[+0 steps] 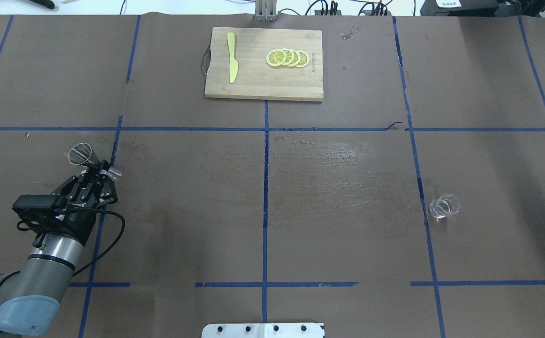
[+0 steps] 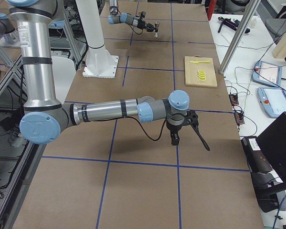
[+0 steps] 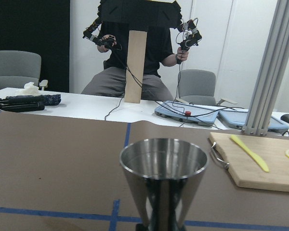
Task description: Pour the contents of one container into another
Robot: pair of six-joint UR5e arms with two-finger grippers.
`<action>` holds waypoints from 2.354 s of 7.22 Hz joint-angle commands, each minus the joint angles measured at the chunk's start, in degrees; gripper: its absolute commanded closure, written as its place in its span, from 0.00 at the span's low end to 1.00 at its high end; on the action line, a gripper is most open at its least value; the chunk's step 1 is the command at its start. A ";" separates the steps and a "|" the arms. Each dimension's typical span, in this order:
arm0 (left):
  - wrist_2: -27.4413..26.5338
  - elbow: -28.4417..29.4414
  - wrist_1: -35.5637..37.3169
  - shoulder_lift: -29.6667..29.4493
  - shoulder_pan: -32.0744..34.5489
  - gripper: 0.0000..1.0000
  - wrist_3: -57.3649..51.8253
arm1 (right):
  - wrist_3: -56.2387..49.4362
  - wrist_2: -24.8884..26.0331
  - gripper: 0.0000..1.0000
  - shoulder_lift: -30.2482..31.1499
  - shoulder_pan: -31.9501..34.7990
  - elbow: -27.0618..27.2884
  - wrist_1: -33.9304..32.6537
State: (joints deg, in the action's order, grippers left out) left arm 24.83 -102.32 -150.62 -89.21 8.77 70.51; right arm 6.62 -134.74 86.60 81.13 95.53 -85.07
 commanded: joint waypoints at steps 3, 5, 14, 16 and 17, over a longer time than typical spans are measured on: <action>0.05 0.62 -3.80 -12.01 -0.42 1.00 -15.11 | 0.14 -0.09 0.00 -0.12 -0.89 3.95 -0.01; 0.22 1.50 -3.89 -17.12 -0.85 1.00 -27.75 | 1.62 -0.09 0.00 -0.03 -3.15 7.28 -0.01; 5.32 10.21 -2.14 -26.81 -2.09 1.00 -34.44 | 39.63 22.37 0.00 10.58 -31.78 17.58 36.40; 7.24 10.29 -2.13 -26.98 -1.74 1.00 -34.92 | 49.74 28.79 0.00 12.54 -37.77 18.89 40.50; 7.08 10.47 -2.22 -26.98 -1.74 1.00 -34.83 | 51.54 34.05 0.00 14.28 -41.28 20.12 40.51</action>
State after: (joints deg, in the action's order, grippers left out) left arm 31.47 -92.01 -152.81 -116.14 6.94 35.80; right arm 54.31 -106.14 99.17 43.87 114.41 -45.44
